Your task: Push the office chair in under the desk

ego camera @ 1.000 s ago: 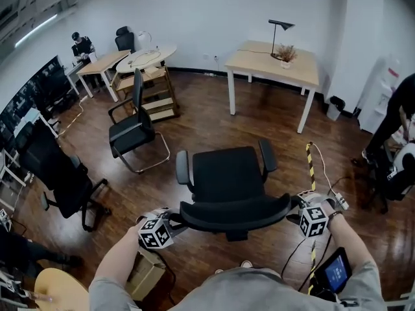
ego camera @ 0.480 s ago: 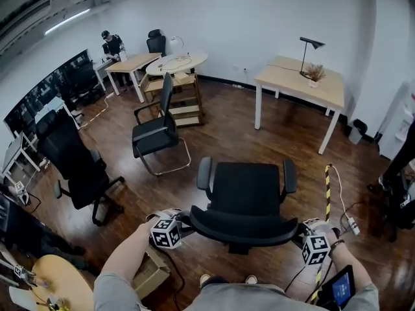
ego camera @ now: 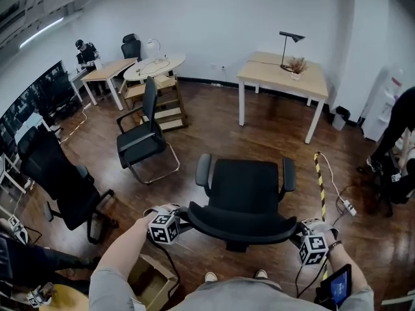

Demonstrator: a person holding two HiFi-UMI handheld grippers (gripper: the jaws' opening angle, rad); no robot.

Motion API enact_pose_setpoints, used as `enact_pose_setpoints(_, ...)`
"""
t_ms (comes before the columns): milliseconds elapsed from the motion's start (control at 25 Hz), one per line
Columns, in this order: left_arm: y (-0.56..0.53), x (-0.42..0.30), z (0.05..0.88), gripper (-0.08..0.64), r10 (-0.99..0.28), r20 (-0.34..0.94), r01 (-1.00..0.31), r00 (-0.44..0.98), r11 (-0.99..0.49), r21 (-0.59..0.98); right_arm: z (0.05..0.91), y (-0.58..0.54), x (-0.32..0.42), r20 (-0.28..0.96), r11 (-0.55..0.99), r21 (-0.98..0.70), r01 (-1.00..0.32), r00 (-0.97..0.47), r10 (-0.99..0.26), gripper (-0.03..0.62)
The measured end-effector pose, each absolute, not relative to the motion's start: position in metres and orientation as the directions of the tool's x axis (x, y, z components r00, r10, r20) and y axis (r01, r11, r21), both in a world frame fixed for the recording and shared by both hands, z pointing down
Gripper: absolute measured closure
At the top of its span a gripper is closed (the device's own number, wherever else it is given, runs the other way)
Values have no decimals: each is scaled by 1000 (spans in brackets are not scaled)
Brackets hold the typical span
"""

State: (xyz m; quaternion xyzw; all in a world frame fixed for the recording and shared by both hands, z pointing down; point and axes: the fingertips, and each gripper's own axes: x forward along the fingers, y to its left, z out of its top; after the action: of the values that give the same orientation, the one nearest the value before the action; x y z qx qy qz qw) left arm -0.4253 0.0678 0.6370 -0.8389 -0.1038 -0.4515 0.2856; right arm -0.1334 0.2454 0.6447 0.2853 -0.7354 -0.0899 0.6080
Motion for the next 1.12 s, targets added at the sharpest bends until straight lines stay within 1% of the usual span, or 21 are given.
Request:
enact_pose_setpoints(240, 34, -451, 639, 420, -49, 835, 509, 547, -773, -379, 644, 240, -177, 825, 772, 495, -399, -62, -562, 459)
enact_pose_setpoints(480, 12, -461, 639, 419, -33, 839, 543, 543, -748, -381, 643, 236, -205, 817, 746, 483, -459, -69, -572, 459)
enact_pose_setpoints(760, -1, -461, 636, 417, -3, 844, 583, 537, -721, -374, 640, 232, -215, 818, 724, 476, -499, -51, -573, 459)
enact_pose_setpoints(1120, -20, -464, 640, 416, 4, 854, 611, 520, -700, -370, 639, 226, -225, 825, 705, 461, -538, -33, -565, 459)
